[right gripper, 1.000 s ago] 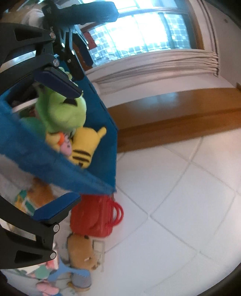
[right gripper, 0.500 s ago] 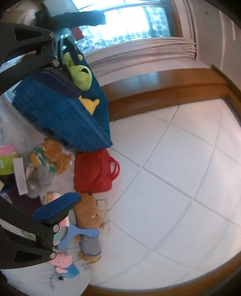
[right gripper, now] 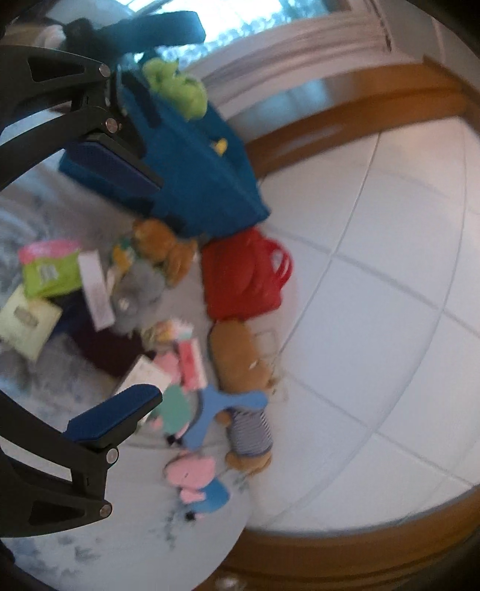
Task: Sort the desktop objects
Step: 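Move both tools back over the table toward the packages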
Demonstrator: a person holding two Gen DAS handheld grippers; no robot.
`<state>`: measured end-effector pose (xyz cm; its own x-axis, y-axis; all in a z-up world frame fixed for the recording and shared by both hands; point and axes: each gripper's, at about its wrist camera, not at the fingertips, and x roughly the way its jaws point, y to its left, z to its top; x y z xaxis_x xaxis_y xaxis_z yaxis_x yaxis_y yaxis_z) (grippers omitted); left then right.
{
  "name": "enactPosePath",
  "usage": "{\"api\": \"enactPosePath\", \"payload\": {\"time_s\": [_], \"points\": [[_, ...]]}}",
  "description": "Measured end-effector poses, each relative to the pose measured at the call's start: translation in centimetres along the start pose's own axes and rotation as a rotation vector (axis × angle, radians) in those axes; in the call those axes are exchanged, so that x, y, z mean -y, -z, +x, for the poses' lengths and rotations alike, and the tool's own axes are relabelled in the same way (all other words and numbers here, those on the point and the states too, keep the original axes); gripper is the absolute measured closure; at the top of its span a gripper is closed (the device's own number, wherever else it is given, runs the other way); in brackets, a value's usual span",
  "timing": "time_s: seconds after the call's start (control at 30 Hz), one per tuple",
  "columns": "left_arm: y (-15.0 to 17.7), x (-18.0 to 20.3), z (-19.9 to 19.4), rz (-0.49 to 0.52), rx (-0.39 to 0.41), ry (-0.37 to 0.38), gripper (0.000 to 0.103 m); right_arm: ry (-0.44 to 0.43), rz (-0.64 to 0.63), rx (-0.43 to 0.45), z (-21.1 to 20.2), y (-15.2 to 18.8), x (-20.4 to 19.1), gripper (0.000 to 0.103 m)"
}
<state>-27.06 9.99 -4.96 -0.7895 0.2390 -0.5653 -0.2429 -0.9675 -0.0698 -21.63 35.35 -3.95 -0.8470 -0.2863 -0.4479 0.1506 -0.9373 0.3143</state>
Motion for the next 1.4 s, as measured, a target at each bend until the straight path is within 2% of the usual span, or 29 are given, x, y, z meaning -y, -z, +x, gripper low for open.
{"api": "enactPosePath", "payload": {"time_s": [0.13,0.23,0.37,0.57,0.73,0.83,0.97,1.17,1.4], "points": [[0.5,0.1,3.0,-0.007,-0.05,-0.023,0.0,0.065,0.02,-0.034,0.9,0.6,2.1,0.0],[1.1,0.4,4.8,-0.008,-0.091,-0.042,0.0,0.072,0.013,-0.065,2.0,0.9,3.8,0.0],[2.2,0.9,6.4,-0.061,-0.116,-0.086,0.0,0.076,-0.032,-0.111,3.9,1.0,5.8,0.0],[4.5,3.3,8.6,-0.185,-0.146,-0.21,0.0,-0.017,-0.132,-0.225,8.4,0.9,10.2,0.0],[7.3,6.6,10.4,-0.298,-0.205,-0.293,0.0,-0.118,-0.235,-0.326,12.4,1.2,14.1,0.0],[8.9,8.1,11.2,-0.349,-0.247,-0.335,0.0,-0.144,-0.303,-0.38,14.6,1.5,15.7,0.0],[10.4,8.8,11.8,-0.402,-0.28,-0.399,0.0,-0.169,-0.39,-0.43,17.7,2.2,16.7,0.0],[12.5,8.2,12.7,-0.466,-0.31,-0.474,0.0,-0.194,-0.55,-0.484,22.8,4.3,16.0,0.0],[14.8,5.9,13.8,-0.559,-0.345,-0.547,0.0,-0.162,-0.758,-0.498,28.0,7.1,14.3,0.0]]}}
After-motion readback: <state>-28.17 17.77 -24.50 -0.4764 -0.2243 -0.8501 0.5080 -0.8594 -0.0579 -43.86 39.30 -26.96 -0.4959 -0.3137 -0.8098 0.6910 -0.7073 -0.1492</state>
